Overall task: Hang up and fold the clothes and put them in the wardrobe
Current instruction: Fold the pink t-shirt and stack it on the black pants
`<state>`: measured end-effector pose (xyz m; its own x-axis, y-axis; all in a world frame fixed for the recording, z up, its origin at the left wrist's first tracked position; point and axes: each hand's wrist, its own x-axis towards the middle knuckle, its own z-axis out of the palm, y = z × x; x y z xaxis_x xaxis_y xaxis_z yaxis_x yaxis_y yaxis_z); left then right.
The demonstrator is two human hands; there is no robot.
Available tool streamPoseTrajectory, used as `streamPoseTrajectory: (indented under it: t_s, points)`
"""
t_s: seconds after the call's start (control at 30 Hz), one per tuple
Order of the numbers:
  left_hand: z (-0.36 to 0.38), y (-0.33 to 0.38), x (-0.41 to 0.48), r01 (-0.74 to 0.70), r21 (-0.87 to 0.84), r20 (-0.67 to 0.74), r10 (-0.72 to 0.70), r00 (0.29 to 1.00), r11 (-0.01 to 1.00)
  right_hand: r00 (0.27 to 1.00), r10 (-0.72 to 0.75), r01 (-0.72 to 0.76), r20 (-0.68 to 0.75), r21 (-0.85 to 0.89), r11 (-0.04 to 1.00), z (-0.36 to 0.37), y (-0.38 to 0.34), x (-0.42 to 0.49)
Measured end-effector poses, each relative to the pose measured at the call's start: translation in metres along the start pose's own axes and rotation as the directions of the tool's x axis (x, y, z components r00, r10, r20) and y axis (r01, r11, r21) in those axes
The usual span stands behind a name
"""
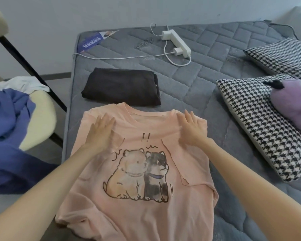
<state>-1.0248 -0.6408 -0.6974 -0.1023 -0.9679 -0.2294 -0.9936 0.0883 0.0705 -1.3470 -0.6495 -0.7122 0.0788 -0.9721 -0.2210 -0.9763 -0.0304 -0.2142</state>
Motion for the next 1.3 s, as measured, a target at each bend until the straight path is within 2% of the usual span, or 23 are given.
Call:
streamPoseTrajectory:
  t_s: [0.07,0.13,0.27,0.4,0.67,0.73,0.8,0.93,1.03,1.17,1.3]
  points:
    - [-0.004,-0.005,0.011,0.019,0.058,0.075,-0.024,0.997,0.998,0.998,-0.020,0.026,0.055,-0.111,0.993,-0.003,0.000,0.011]
    - [-0.010,-0.006,0.023,0.042,0.069,0.109,-0.050,0.993,0.997,0.999,-0.024,0.033,0.048,-0.201,0.979,-0.010,0.000,0.019]
    - [-0.022,-0.005,0.049,0.081,0.180,0.139,-0.107,0.985,0.980,0.991,0.097,-0.074,0.095,-0.221,0.973,-0.016,0.001,0.026]
    - [-0.027,-0.015,0.071,0.082,0.237,0.219,-0.135,0.966,0.968,0.990,0.116,-0.091,0.086,-0.251,0.964,-0.013,-0.001,0.030]
    - [-0.019,-0.036,0.078,0.014,0.124,0.211,-0.040,0.977,0.992,0.983,0.179,-0.158,0.047,-0.291,0.943,-0.012,-0.006,0.029]
    - [-0.019,-0.038,0.072,0.031,0.086,0.190,-0.047,0.981,0.996,0.988,0.150,-0.134,0.038,-0.269,0.954,-0.010,-0.012,0.022]
    - [-0.022,-0.037,0.065,0.039,0.072,0.149,-0.049,0.988,0.997,0.993,0.118,-0.105,0.020,-0.329,0.938,-0.010,-0.018,0.012]
    - [-0.032,-0.034,0.045,0.030,0.098,0.040,-0.034,0.999,0.995,0.995,0.097,-0.082,0.008,-0.463,0.882,-0.025,-0.028,-0.007]
    - [-0.046,-0.036,0.033,0.035,0.157,-0.084,-0.022,0.996,0.987,0.996,0.068,-0.088,-0.058,-0.491,0.867,-0.044,-0.033,-0.017]
    - [-0.081,-0.036,0.028,0.024,0.165,-0.227,0.014,0.974,0.986,0.980,0.074,-0.154,-0.185,-0.472,0.868,-0.080,-0.041,-0.020]
    - [-0.119,-0.027,0.036,0.054,0.155,-0.293,-0.006,0.956,0.987,0.950,0.105,-0.231,-0.296,-0.433,0.871,-0.119,-0.041,-0.012]
